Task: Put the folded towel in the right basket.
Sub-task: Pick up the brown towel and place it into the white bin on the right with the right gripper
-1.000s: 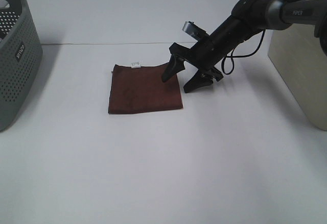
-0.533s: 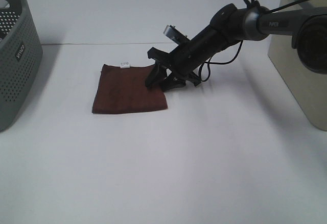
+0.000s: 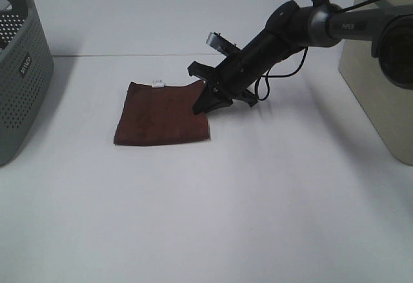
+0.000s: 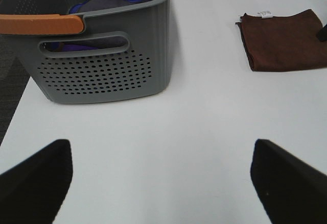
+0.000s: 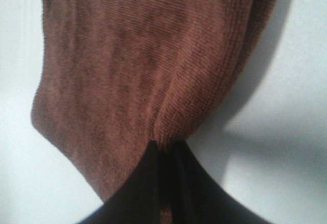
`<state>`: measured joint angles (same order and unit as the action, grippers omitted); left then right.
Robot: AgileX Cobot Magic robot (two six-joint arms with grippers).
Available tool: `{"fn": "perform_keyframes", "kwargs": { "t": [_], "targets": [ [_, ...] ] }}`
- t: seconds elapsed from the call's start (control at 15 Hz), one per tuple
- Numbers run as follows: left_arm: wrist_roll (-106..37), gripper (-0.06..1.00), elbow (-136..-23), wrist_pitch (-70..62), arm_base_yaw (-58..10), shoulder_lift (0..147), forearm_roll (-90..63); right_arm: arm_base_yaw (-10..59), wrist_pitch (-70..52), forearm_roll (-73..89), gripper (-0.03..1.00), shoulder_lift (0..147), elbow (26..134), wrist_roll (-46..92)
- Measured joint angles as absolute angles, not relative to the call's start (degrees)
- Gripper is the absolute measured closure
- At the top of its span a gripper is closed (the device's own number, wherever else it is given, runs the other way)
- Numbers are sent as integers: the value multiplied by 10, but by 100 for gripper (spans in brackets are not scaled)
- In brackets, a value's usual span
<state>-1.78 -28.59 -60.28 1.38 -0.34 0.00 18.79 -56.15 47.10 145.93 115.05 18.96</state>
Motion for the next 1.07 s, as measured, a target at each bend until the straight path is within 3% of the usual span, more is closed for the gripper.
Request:
{"fn": "perform_keyframes", "kwargs": {
  "t": [0.27, 0.67, 0.87, 1.07],
  "targets": [
    [-18, 6, -286, -603, 14, -3, 0, 188, -618, 384, 94, 1365, 1156, 172],
    [-18, 6, -286, -603, 14, -3, 0, 180, -695, 124, 94, 1239, 1262, 85],
    [-18, 6, -286, -603, 14, -3, 0, 144, -696, 110, 94, 1211, 1270, 74],
    [-18, 6, -286, -603, 14, -3, 0, 64, -696, 104, 94, 1178, 1270, 73]
  ]
}}
